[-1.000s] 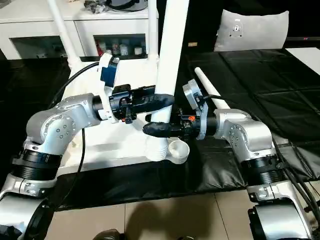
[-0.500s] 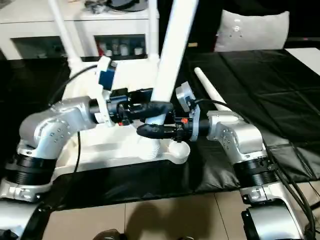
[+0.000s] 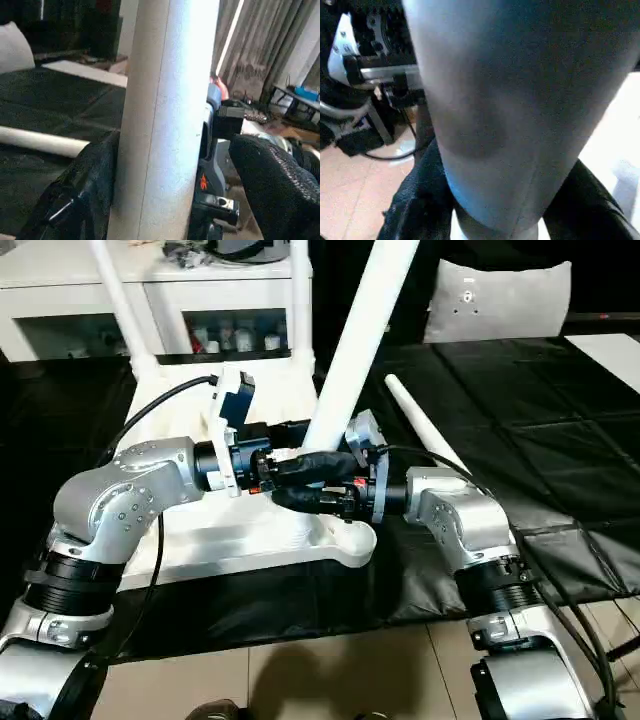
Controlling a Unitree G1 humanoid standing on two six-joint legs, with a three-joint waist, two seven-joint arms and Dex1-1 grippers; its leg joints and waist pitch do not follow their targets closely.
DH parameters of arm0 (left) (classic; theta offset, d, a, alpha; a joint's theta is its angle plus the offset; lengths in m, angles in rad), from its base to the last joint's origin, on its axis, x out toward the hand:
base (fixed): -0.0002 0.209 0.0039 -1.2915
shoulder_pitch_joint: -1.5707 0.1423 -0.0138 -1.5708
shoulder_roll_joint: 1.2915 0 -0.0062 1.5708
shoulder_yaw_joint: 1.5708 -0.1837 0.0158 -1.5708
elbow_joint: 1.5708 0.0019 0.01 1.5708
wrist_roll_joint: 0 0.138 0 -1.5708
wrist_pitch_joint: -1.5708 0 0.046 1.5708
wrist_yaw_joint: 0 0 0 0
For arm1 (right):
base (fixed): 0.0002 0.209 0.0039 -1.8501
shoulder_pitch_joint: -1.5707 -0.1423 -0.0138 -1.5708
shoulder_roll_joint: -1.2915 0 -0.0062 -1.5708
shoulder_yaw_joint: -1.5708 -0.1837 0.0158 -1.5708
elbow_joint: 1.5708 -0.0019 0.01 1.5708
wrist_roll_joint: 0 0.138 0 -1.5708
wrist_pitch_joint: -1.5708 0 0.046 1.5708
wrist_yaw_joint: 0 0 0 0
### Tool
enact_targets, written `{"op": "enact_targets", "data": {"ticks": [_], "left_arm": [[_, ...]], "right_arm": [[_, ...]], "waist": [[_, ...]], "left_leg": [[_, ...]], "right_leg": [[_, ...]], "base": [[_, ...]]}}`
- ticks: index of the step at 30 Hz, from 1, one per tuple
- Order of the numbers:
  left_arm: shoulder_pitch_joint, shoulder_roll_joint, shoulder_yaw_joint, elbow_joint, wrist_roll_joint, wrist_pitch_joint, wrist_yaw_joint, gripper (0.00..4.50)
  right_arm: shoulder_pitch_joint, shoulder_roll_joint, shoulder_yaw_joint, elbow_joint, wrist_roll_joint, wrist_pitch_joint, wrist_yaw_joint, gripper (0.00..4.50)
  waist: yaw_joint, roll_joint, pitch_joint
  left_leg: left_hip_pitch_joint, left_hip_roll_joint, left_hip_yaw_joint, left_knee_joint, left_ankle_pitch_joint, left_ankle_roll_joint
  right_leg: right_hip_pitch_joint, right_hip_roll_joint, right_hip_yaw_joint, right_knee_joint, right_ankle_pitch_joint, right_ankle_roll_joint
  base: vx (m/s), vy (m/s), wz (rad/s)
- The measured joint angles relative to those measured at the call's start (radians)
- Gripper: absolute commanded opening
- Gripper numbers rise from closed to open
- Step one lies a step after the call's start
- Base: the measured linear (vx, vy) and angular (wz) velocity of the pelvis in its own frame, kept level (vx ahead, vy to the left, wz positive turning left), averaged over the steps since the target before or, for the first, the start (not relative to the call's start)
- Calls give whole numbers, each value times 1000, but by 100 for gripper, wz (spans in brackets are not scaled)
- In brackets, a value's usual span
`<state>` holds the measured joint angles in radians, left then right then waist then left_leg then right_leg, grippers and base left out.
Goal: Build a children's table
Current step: Pick table leg
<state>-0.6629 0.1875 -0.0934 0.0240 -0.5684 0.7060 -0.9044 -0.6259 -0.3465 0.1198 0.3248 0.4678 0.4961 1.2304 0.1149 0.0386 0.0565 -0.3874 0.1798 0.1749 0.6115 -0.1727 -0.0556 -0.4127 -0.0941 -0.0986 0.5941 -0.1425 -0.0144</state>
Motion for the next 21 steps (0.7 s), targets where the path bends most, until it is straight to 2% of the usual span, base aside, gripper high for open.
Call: {"op": "enact_targets", "data": {"ticks": [2, 4, 6, 9, 13, 17, 21], "left_arm": [[10, -16, 29, 0, -45, 10, 0, 374], [42, -50, 84, 0, -143, 38, -18, 374], [53, -51, 97, 13, -171, 43, -32, 374], [58, -51, 95, 47, -158, 13, -47, 374], [64, -38, 93, 93, -82, -61, -31, 374], [69, -35, 93, 104, -52, -100, 16, 374], [139, -31, 92, 49, -25, -116, 59, 374]], "right_arm": [[5, -1, -8, -24, 20, 16, 1, 186], [40, -6, -24, -89, 63, 45, 13, 186], [55, -10, -26, -108, 82, 60, 15, 186], [88, -10, -52, -122, 86, 69, -15, 186], [141, -37, -120, -133, 86, 87, -90, 186], [165, -41, -134, -174, 83, 88, -153, 186], [196, -32, -159, -257, 69, 93, -250, 186]], "waist": [[0, 0, 0], [1, 1, -1], [1, 2, -1], [1, 2, -1], [-2, 2, -1], [-9, 2, -1], [-12, 2, -1]], "left_leg": [[0, 0, 0, 0, 0, 0], [0, 0, 0, 0, 0, 0], [0, 0, 0, 0, 0, 0], [3, 0, 0, 0, 0, 0], [4, 0, 0, 0, 0, 0], [4, 0, 0, -1, 0, 0], [3, 0, 0, -3, 0, 0]], "right_leg": [[0, 0, 0, 0, 0, 0], [0, 0, 0, 0, 0, 0], [0, 0, 0, 0, 0, 0], [3, 0, 0, 0, 0, 0], [4, 0, 0, -2, 0, 0], [4, 0, 0, -2, 0, 0], [3, 0, -1, -2, -2, 3]], "base": [[0, 0, 0], [0, 0, 0], [0, 0, 0], [0, 0, 0], [0, 0, 0], [0, 0, 0], [0, 0, 0]]}}
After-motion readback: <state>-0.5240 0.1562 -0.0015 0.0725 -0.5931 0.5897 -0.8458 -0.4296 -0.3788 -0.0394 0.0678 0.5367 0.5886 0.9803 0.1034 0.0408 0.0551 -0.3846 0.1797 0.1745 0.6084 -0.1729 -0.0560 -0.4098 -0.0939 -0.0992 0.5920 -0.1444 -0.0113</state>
